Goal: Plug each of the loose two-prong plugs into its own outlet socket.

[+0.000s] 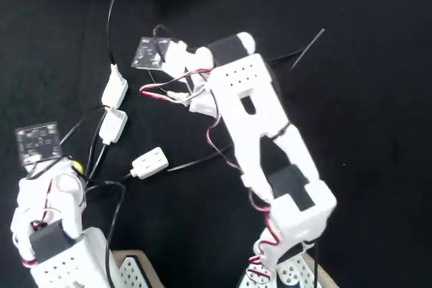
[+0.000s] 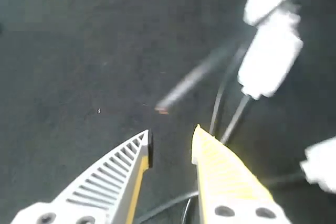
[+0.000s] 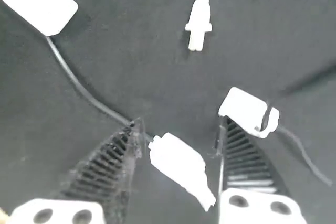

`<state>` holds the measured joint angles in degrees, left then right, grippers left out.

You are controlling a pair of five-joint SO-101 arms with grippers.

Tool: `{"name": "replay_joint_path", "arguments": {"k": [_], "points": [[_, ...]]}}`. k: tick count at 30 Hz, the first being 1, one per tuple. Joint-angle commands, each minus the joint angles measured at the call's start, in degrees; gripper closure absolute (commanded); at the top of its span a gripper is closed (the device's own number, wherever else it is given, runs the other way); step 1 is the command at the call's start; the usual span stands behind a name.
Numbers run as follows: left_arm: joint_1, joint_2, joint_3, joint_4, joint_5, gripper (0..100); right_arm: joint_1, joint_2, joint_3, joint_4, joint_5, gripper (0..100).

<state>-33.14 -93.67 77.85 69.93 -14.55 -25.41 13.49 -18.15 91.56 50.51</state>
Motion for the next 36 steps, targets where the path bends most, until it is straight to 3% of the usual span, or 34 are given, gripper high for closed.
{"name": "replay_joint_path", "arguments": {"k": [1, 4, 8, 14, 27, 34, 36], "points": [[-5.6, 0.1, 4.4, -8.2, 2.9, 85, -1.6, 4.1, -0.8, -9.1, 2.0, 78.4], [-5.8, 0.1, 7.8, -9.6, 2.5, 85, -3.9, 9.5, 0.9, -17.1, 1.8, 78.3], [-5.8, 0.1, 8.7, -9.1, -3.2, 85, -6.1, 17.0, -0.8, -25.8, -2.8, 78.2], [-6.1, 0.1, 10.2, -9.1, -4.5, 85, -4.0, 27.6, -10.9, -27.2, -6.3, 70.7], [-5.6, 0.1, 10.9, -9.1, -7.0, 85, -1.1, 46.9, -40.9, -8.6, -9.7, 71.6], [-5.4, 0.1, 11.3, -9.4, -7.1, 85, -1.4, 55.5, -58.9, 2.1, -9.6, 94.0], [-3.8, 0.1, 11.4, -9.3, -7.2, 85, -1.4, 57.4, -64.0, 4.3, -9.6, 94.6]]}}
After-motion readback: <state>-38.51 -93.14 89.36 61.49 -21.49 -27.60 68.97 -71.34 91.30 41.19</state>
